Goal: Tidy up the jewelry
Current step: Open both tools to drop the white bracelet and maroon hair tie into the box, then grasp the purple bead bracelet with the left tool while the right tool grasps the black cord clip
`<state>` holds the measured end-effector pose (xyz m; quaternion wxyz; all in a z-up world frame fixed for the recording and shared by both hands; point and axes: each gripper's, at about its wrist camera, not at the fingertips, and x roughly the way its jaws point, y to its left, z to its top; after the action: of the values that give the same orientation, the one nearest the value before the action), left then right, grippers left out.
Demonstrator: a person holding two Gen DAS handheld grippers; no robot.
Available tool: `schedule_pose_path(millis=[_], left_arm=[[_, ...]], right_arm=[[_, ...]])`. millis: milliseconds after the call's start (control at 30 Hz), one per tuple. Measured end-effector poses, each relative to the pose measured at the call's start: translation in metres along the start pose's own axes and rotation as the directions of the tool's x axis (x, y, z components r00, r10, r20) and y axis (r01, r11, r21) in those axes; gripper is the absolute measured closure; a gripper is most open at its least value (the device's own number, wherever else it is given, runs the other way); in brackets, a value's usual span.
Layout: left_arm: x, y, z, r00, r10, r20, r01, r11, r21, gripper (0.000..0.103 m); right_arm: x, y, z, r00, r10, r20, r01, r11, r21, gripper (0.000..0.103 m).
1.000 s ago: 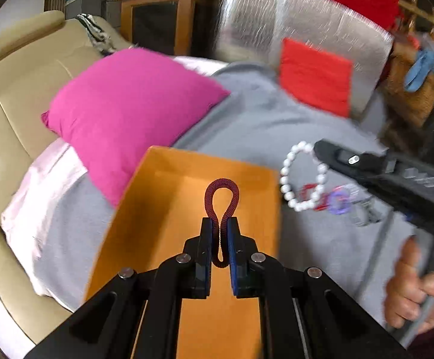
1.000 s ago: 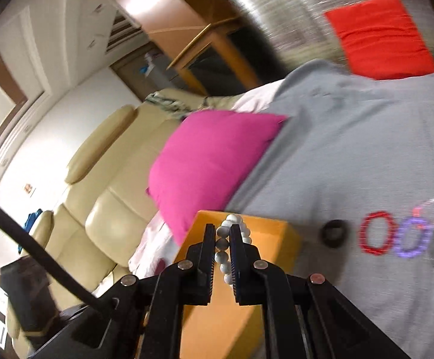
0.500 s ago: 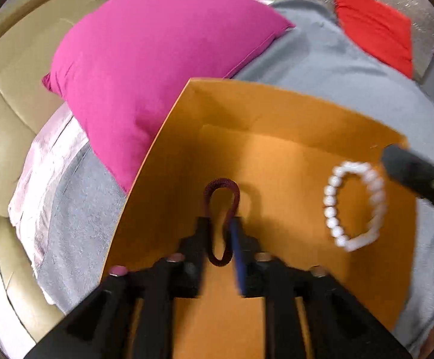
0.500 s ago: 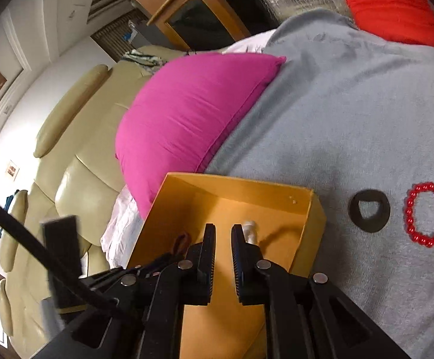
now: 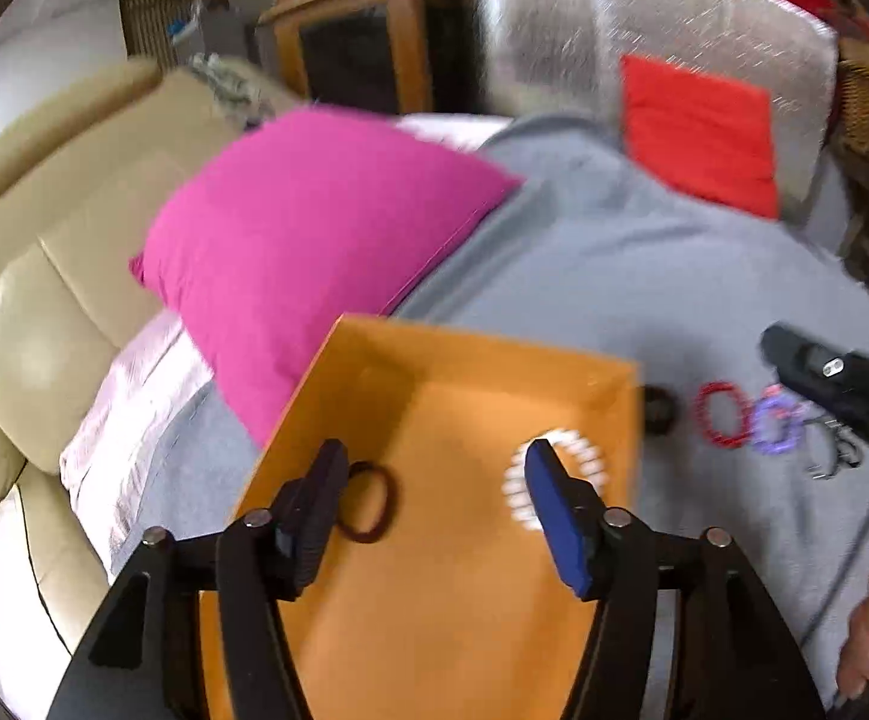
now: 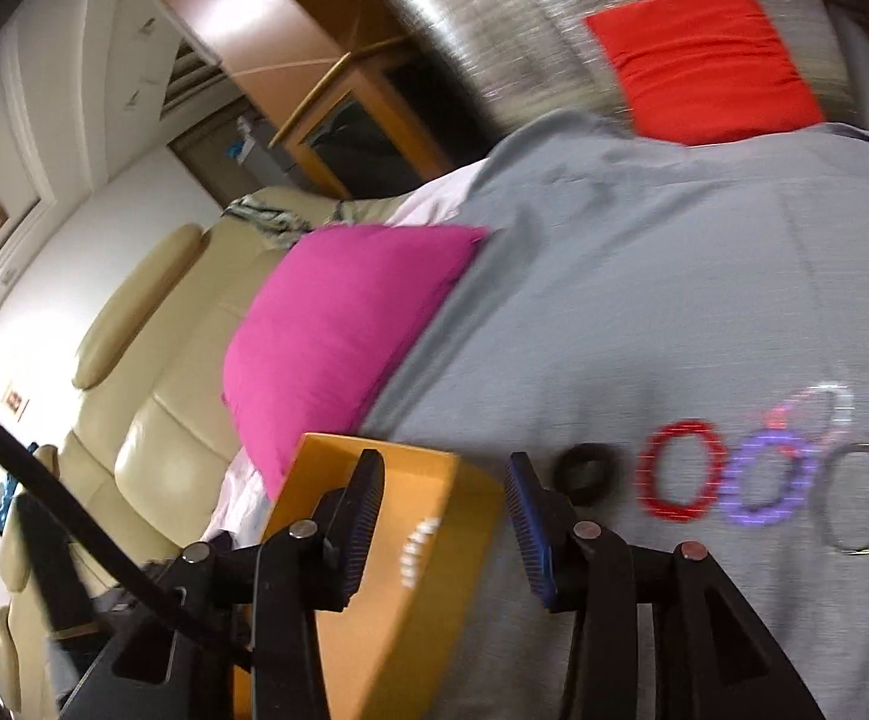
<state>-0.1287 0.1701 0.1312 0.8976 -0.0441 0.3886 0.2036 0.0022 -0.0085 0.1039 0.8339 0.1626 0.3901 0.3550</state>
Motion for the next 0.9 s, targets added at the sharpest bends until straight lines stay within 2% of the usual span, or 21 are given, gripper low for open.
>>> schedule_pose_path(millis=[200, 433, 600, 767, 900], left_arm=[[-0.018, -0.057, -0.008, 0.994, -0.094, 0.064, 0.09, 0.995, 0.051, 0.038], [-0.007, -0.119, -0.03, 0.986, -0.166, 0.021, 0.161, 0.977, 0.138, 0.038], [0.014, -0.144, -0.033, 0.976, -0.217, -0.003, 0.215, 0.965, 0.152, 0.039], [0.029, -0.166, -0.03, 0.943, -0.333, -0.018, 0.33, 0.925, 0.187, 0.038], [0.043, -0.189, -0.032, 0.92, -0.389, -0.04, 0.388, 0.894, 0.224, 0.038]], right_arm=[[-0.054, -0.069, 0.005, 0.998, -0.065, 0.009, 0.064, 0.995, 0.075, 0.058], [-0.103, -0.148, 0.007, 0.99, -0.144, -0.004, 0.142, 0.975, 0.172, 0.058], [-0.113, -0.193, 0.004, 0.985, -0.167, -0.033, 0.17, 0.953, 0.249, 0.058], [-0.098, -0.211, 0.008, 0.981, -0.181, -0.07, 0.193, 0.941, 0.279, 0.058], [-0.086, -0.214, 0.014, 0.983, -0.168, -0.074, 0.183, 0.939, 0.291, 0.058]])
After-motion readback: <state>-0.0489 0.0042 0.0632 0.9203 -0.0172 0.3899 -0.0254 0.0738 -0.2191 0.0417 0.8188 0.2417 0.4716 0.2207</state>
